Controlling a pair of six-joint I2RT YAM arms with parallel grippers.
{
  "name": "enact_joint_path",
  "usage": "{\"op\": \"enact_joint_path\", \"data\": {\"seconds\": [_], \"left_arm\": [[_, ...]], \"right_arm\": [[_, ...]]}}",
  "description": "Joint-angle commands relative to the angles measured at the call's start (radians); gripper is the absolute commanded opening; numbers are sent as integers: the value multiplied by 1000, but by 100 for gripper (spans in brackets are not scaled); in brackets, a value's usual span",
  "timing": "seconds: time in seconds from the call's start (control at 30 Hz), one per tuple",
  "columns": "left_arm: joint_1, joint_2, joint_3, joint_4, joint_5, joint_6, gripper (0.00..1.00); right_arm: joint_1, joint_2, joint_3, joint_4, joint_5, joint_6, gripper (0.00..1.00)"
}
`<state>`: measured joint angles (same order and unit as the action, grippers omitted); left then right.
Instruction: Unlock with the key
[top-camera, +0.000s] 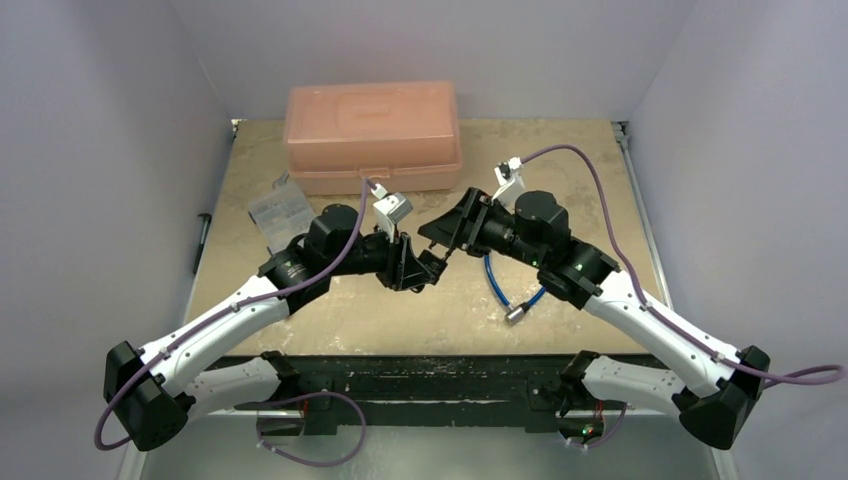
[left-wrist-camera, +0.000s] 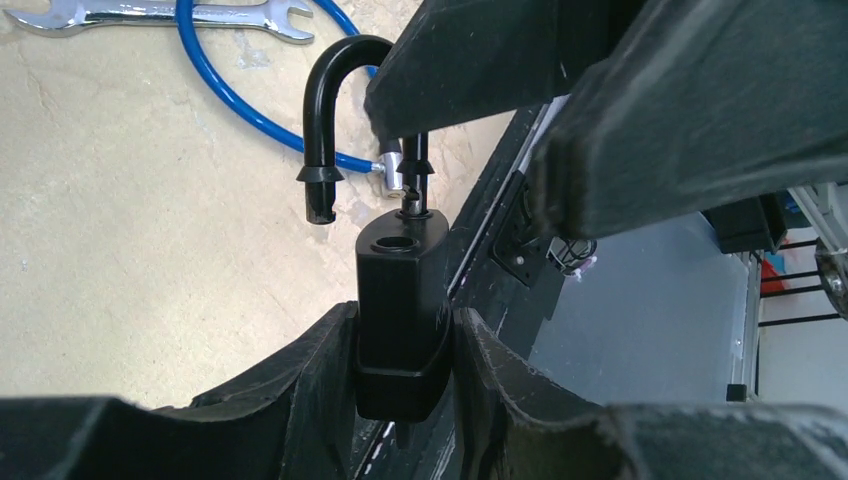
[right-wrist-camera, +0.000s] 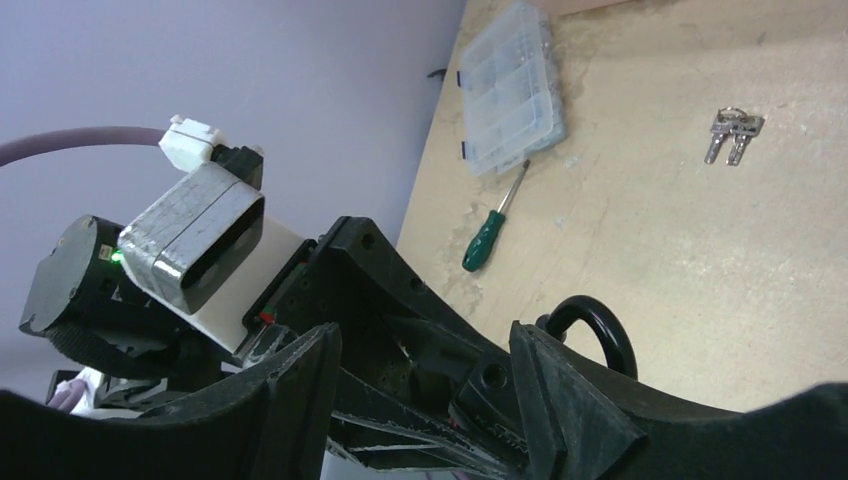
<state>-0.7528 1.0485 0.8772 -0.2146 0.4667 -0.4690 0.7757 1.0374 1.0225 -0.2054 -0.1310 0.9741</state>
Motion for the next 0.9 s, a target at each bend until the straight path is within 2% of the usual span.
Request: {"op": "enact_joint_path", "data": {"seconds": [0.0,0.1,0.23,0.33,0.47,0.6,0.73,0.87], "left_arm": [[1,-27,34,75,-5,33,0],[1,-32,36,75,-12,37,0],[1,-39,46,58,-20,53,0],[0,-60,47,54,-29,71,0],[1,-83,89,-31,-72,133,0],[1,-89,114,-87,-101,170,0],[1,-89,120,-104,-95,175,0],[1,-104,135,-111,-70,171,0]], "right_arm": [[20,24,26,52,13,25,68],[28,50,33,8,53,29,65],[29,126,94,-161,147,39,61],[30,194,165,-290,213,43,61],[30,267,266,-390,234,31,63],[31,285,312,-394,224,-14,72],[31,241,307,-317,209,-90,97],[31,110,209,-176,260,-242,99]]}}
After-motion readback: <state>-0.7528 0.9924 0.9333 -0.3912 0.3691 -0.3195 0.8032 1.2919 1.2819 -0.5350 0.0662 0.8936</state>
